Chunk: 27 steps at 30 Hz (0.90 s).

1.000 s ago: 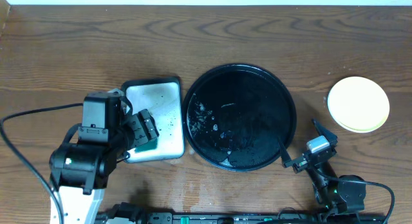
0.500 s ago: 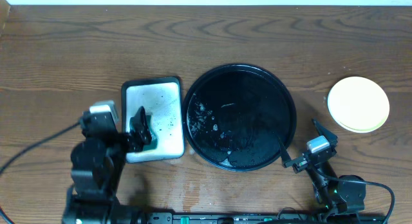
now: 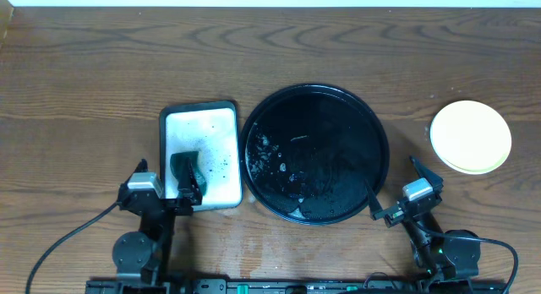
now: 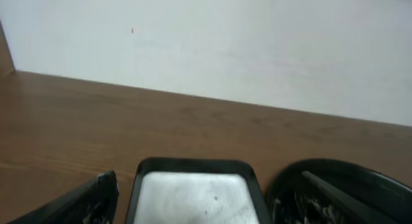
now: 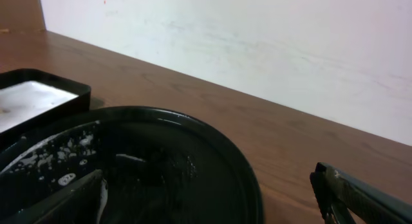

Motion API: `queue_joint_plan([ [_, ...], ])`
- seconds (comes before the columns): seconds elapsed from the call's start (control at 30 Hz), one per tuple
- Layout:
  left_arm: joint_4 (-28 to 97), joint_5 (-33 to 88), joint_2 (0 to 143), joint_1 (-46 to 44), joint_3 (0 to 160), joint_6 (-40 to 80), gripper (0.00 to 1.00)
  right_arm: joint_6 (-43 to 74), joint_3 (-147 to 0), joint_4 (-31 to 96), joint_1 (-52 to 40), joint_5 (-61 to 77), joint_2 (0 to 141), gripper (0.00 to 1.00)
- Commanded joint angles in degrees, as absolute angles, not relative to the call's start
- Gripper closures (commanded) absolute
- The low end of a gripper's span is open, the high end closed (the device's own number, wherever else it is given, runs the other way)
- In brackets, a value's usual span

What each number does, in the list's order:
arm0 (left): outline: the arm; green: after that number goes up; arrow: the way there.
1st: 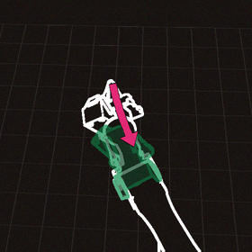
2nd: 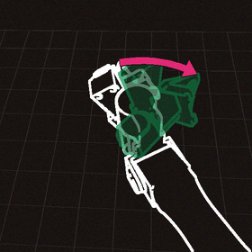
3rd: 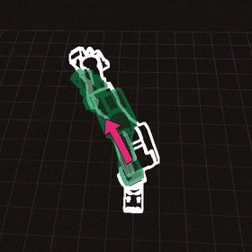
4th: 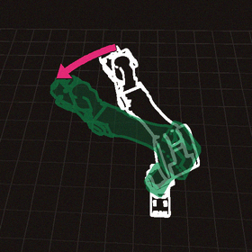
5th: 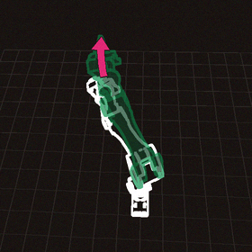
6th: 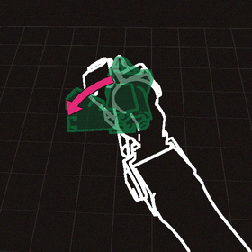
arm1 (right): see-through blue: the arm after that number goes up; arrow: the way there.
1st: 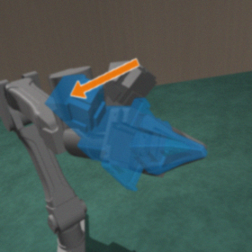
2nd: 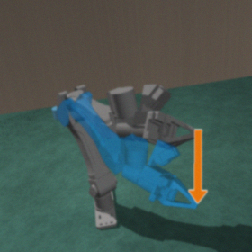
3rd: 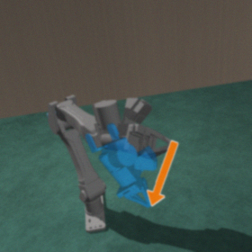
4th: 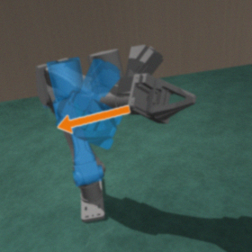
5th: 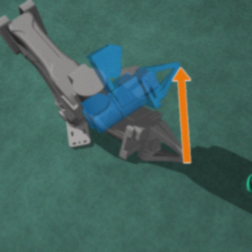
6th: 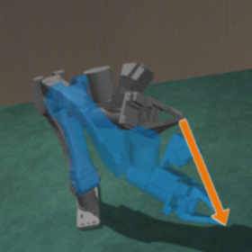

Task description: Clean dirty plates on tray and stack at the side

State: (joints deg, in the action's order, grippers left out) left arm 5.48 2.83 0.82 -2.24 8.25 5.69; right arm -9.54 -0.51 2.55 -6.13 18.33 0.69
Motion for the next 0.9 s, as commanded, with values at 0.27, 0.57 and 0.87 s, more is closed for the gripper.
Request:
queue_joint_plan([
  [0.27,3.46,2.15,0.08,-1.50,0.21,4.73,0.12,-9.93,-0.32,2.63,-5.72,18.04,0.38,0.01],
  [0.57,3.77,2.15,0.10,-1.52,0.23,4.73,0.12,-9.93,-0.32,2.61,-5.72,18.04,0.38,0.01],
  [0.87,3.77,2.15,0.23,-1.52,0.23,4.73,0.12,-9.93,-0.32,2.61,-5.72,18.04,0.38,0.01],
])
